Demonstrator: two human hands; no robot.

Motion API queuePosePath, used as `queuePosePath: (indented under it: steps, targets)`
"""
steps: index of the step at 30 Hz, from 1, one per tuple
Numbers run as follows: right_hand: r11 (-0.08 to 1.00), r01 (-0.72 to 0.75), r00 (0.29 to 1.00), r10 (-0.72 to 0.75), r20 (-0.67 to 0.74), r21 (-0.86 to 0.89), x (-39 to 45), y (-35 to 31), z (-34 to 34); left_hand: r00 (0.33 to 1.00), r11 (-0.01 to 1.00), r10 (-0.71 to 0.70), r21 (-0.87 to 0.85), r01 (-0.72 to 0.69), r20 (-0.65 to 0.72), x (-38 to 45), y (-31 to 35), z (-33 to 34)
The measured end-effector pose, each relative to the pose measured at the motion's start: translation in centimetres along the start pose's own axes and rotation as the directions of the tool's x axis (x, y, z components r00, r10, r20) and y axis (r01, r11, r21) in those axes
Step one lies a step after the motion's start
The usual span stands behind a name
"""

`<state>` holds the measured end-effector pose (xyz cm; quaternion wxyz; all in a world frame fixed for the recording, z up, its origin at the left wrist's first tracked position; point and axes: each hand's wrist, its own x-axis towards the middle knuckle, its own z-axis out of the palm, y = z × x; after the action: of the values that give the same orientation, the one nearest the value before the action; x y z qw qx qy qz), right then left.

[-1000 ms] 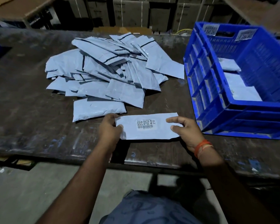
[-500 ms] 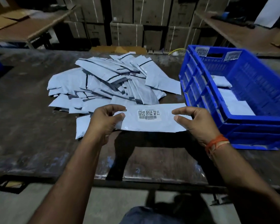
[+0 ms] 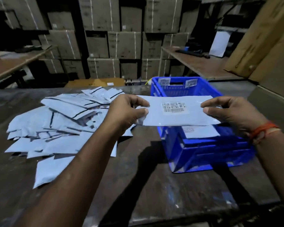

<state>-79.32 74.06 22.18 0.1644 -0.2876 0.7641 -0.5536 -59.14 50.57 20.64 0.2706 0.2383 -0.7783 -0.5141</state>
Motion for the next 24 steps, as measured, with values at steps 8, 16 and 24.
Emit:
queuePosePath:
  steps: [8,16,24]
  targets:
    - [0.961,-0.18,0.969,0.21,0.13,-0.209,8.0,6.0,-11.8,0.984,0.846,-0.03,0.529,-0.07,0.177,6.4,4.1,13.6]
    - [0.773,-0.029,0.813,0.387,0.435,-0.634,13.3,10.7,-12.5,0.925,0.341,-0.285,0.929,-0.147,0.251,9.1,2.8,21.2]
    - [0.367,0.271,0.63,0.631,0.453,-0.89,16.0,14.6,-8.1,0.702,0.243,-0.658,0.959,-0.147,0.275,10.8,0.0,25.5]
